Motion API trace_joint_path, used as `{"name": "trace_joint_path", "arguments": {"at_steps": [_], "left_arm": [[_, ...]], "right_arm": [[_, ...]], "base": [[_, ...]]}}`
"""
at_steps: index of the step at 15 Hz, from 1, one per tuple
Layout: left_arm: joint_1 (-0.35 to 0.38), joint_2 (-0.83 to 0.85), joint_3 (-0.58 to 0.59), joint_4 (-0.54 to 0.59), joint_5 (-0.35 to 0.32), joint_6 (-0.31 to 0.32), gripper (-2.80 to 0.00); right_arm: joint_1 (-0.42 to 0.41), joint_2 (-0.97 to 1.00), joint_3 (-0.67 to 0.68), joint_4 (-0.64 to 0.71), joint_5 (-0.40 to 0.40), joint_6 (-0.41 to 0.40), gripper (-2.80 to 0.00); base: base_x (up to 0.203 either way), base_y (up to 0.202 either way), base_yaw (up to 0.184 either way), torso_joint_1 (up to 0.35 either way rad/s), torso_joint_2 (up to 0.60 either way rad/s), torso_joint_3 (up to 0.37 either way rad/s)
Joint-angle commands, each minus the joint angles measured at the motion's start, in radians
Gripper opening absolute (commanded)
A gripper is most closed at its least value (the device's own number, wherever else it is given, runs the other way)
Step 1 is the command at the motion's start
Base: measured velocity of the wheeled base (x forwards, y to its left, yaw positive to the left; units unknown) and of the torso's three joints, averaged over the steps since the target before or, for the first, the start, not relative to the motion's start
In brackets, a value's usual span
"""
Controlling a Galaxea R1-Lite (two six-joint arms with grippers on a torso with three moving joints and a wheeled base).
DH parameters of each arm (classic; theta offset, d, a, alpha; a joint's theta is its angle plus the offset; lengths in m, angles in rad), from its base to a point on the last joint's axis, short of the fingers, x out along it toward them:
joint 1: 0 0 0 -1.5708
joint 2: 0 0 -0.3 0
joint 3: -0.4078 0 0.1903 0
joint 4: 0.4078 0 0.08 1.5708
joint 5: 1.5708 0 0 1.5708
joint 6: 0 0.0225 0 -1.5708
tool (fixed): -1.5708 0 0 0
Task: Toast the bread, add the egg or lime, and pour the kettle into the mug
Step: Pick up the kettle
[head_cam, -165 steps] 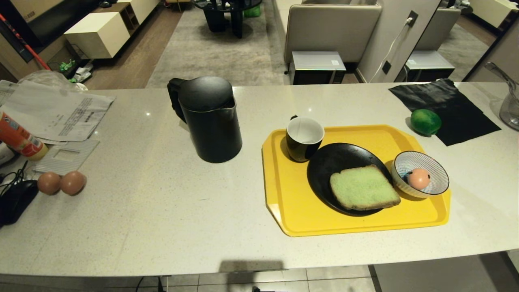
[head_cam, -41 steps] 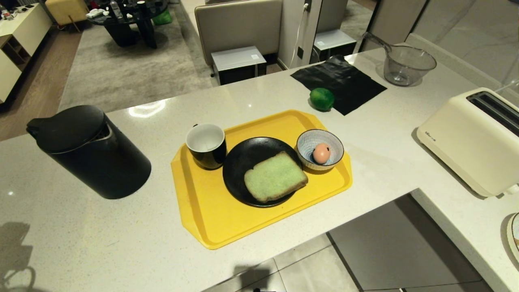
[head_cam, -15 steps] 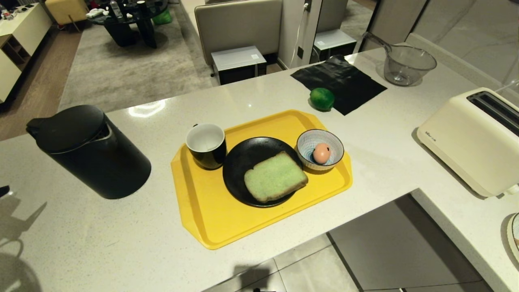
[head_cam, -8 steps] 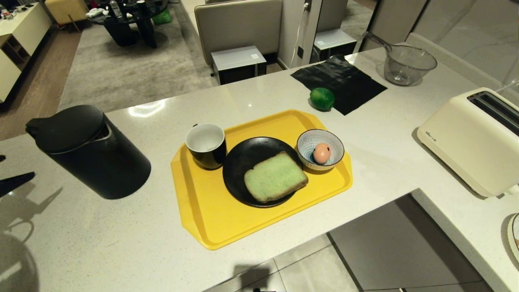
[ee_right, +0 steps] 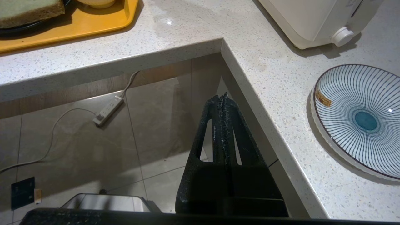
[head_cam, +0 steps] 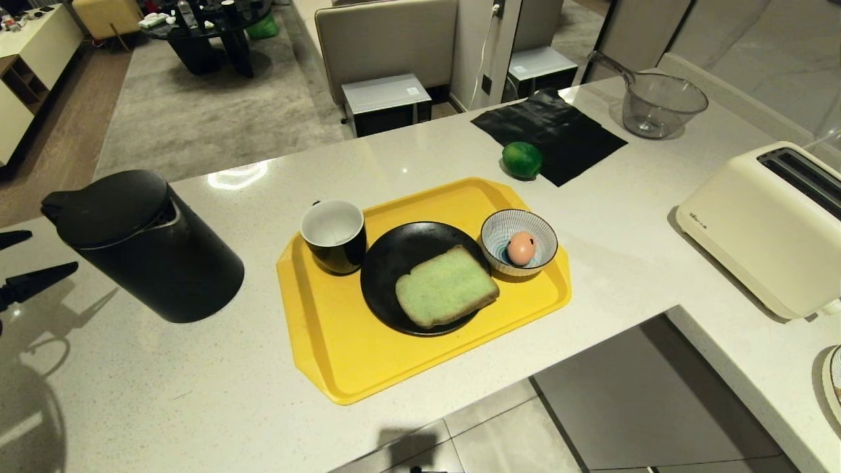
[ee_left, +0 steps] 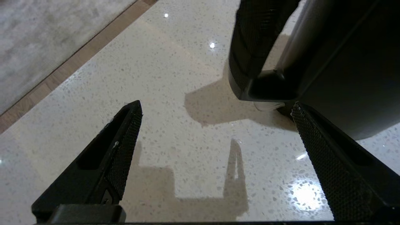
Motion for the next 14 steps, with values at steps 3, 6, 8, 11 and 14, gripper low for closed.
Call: {"name": "trace_joint_path", "arguments": {"at_steps": [3, 6, 8, 11, 14], "left_arm": [[-0.019, 0.013, -0.020, -0.002, 0.002, -0.001, 0.00], [-0.048, 0.026, -0.022, -0.002, 0.014, -0.002, 0.00], [-0.064, 0.031, -0.023, -0.004, 0.023, -0.002, 0.00], [-0.088, 0.046, -0.081, -0.004, 0.062, -0.003, 0.00], [-0.122, 0.056, -0.118, -0.016, 0.116, -0.066, 0.00]], "right_arm": [[0.001, 0.002, 0.026, 0.000, 0.000, -0.001, -2.80], [0.001, 0.002, 0.026, -0.002, 0.000, -0.001, -2.80], [0.001, 0.002, 0.026, -0.002, 0.000, -0.001, -2.80], [0.001, 0.002, 0.026, 0.000, 0.000, -0.001, -2.80], [0.001, 0.002, 0.026, 0.000, 0.000, 0.001, -2.80]], "base": [[0.000, 0.000, 0.000, 0.000, 0.00, 0.000], [0.000, 0.000, 0.000, 0.000, 0.00, 0.000], [0.000, 0.000, 0.000, 0.000, 0.00, 0.000], [0.000, 0.000, 0.000, 0.000, 0.00, 0.000], [0.000, 0.000, 0.000, 0.000, 0.00, 0.000]]}}
